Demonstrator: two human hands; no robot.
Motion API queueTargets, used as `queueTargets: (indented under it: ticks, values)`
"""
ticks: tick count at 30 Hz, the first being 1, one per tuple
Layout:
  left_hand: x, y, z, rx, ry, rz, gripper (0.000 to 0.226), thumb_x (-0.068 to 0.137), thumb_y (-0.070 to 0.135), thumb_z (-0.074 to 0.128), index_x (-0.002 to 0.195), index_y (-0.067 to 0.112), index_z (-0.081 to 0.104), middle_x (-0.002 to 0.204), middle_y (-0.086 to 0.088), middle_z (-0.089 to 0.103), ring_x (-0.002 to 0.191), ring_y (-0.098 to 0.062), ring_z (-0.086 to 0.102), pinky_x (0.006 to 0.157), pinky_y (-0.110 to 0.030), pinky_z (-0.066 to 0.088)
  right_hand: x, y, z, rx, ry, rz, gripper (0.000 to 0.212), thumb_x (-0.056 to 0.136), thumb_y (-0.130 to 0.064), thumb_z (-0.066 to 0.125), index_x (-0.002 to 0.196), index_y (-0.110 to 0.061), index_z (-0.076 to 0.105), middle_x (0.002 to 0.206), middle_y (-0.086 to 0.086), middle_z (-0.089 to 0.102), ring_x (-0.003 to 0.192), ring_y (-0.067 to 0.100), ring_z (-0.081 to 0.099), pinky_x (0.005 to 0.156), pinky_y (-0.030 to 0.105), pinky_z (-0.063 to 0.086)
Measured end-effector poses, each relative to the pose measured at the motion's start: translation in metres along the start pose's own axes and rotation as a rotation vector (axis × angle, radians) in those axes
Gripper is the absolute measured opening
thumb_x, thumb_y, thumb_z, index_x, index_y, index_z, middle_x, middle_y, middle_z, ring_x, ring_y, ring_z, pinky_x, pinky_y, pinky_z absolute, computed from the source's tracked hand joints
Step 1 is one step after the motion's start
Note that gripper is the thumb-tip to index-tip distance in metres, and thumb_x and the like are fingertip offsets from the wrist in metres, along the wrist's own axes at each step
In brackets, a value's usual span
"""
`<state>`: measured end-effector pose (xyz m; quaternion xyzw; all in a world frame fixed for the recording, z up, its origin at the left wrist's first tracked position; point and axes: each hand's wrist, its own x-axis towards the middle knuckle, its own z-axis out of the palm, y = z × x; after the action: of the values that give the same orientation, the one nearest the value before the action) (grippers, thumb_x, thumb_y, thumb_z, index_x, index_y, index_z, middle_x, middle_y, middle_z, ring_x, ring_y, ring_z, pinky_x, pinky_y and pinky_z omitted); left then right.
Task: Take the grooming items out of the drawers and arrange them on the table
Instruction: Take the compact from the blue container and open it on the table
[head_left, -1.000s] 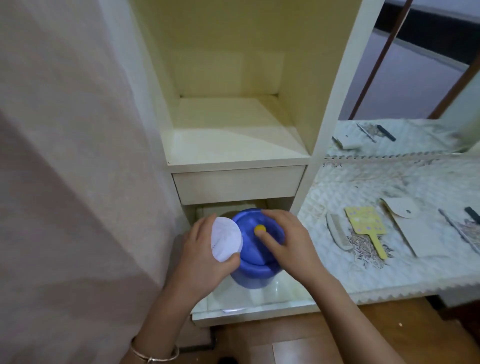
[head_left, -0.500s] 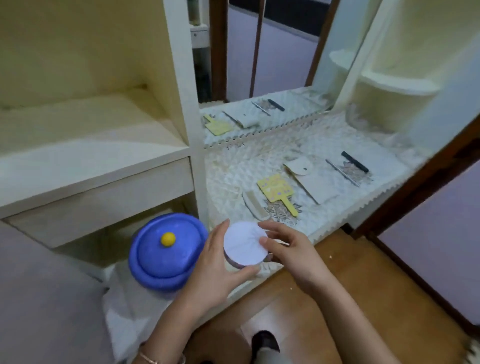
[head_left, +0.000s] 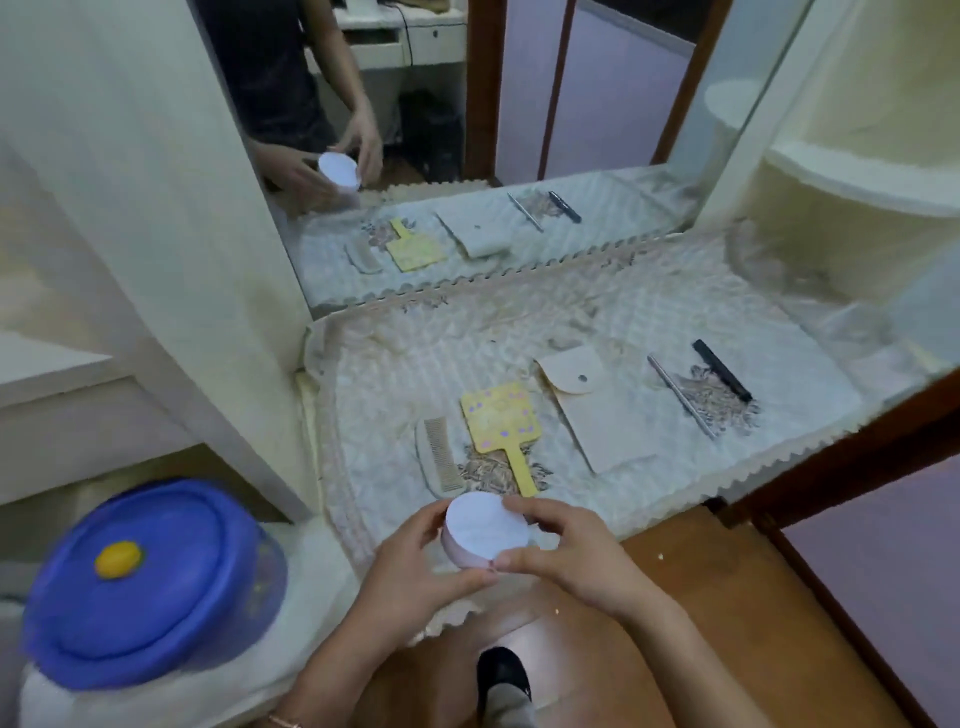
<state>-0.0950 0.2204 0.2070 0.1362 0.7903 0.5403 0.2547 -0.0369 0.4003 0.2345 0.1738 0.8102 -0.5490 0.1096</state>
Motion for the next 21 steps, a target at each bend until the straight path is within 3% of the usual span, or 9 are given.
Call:
queueTargets:
  ticks: [2, 6, 9, 11, 12, 15, 19, 21]
  values:
    - [0.009, 0.006, 0.012, -0.016, 0.035, -0.023, 0.059, 0.052, 0.028, 0.087, 0.099, 0.046, 0.056, 0.106, 0.028, 0.065, 0.103, 0.012, 0.055, 0.079, -0.002, 0.043, 0.015, 0.004, -0.017, -0.084, -0.037, -0.060, 0.061, 0.063, -0.035, 0.081, 0.120, -0.023, 0.060, 0.116, -0.018, 0.056, 0.108, -0.005, 0.050, 0.081, -0.003, 0.037]
    - [0.017, 0.008, 0.023, -0.062, 0.123, -0.077, 0.059, 0.055, 0.020, 0.087, 0.099, 0.046, 0.056, 0.104, 0.036, 0.062, 0.101, 0.013, 0.056, 0.078, -0.001, 0.044, 0.041, 0.006, -0.030, -0.195, -0.164, -0.161, 0.045, 0.070, -0.035, 0.075, 0.110, -0.017, 0.066, 0.114, -0.005, 0.065, 0.101, 0.004, 0.056, 0.084, 0.013, 0.043]
    - [0.013, 0.004, 0.028, -0.048, 0.119, -0.092, 0.065, 0.054, 0.021, 0.087, 0.105, 0.044, 0.054, 0.110, 0.032, 0.062, 0.103, 0.009, 0.057, 0.081, -0.005, 0.045, 0.057, 0.007, -0.029, -0.201, -0.187, -0.203, 0.034, 0.081, -0.034, 0.065, 0.111, -0.017, 0.067, 0.111, -0.006, 0.066, 0.102, 0.006, 0.059, 0.080, 0.005, 0.040]
    - [0.009, -0.002, 0.031, -0.062, 0.147, -0.116, 0.065, 0.054, 0.024, 0.087, 0.106, 0.044, 0.054, 0.111, 0.031, 0.062, 0.104, 0.008, 0.058, 0.083, -0.008, 0.046, 0.067, 0.004, -0.024, -0.248, -0.242, -0.212, 0.023, 0.085, -0.038, 0.058, 0.101, -0.025, 0.069, 0.102, -0.004, 0.070, 0.092, 0.009, 0.061, 0.079, 0.017, 0.045]
    - [0.008, -0.004, 0.031, -0.066, 0.168, -0.121, 0.065, 0.054, 0.025, 0.087, 0.104, 0.047, 0.052, 0.109, 0.036, 0.060, 0.103, 0.012, 0.056, 0.081, -0.006, 0.045, 0.074, 0.001, -0.020, -0.278, -0.261, -0.216, 0.016, 0.086, -0.040, 0.055, 0.087, -0.031, 0.069, 0.090, -0.003, 0.071, 0.081, 0.010, 0.061, 0.075, 0.023, 0.045]
    - [0.005, -0.006, 0.027, -0.045, 0.171, -0.136, 0.068, 0.057, 0.022, 0.086, 0.104, 0.049, 0.043, 0.104, 0.048, 0.052, 0.098, 0.022, 0.051, 0.076, -0.001, 0.040, 0.094, -0.008, -0.002, -0.343, -0.230, -0.222, 0.041, 0.090, -0.045, 0.045, 0.054, -0.027, 0.043, 0.056, -0.005, 0.048, 0.054, 0.007, 0.043, 0.055, 0.024, 0.031]
    - [0.001, -0.021, 0.024, -0.138, 0.168, -0.170, 0.082, 0.060, 0.017, 0.085, 0.123, 0.039, 0.038, 0.114, 0.022, 0.061, 0.106, 0.003, 0.058, 0.086, -0.019, 0.051, 0.112, -0.014, 0.025, -0.345, -0.224, -0.182, 0.051, 0.091, -0.049, 0.040, 0.052, -0.018, 0.032, 0.052, -0.002, 0.036, 0.052, 0.012, 0.036, 0.053, 0.029, 0.026]
    - [0.001, -0.029, 0.021, -0.111, 0.235, -0.184, 0.085, 0.059, 0.018, 0.084, 0.121, 0.049, 0.034, 0.116, 0.016, 0.061, 0.110, 0.000, 0.057, 0.083, -0.017, 0.052, 0.118, -0.019, 0.035, -0.380, -0.212, -0.148, 0.047, 0.091, -0.050, 0.038, 0.054, -0.021, 0.035, 0.055, -0.005, 0.042, 0.060, 0.016, 0.044, 0.055, 0.029, 0.029]
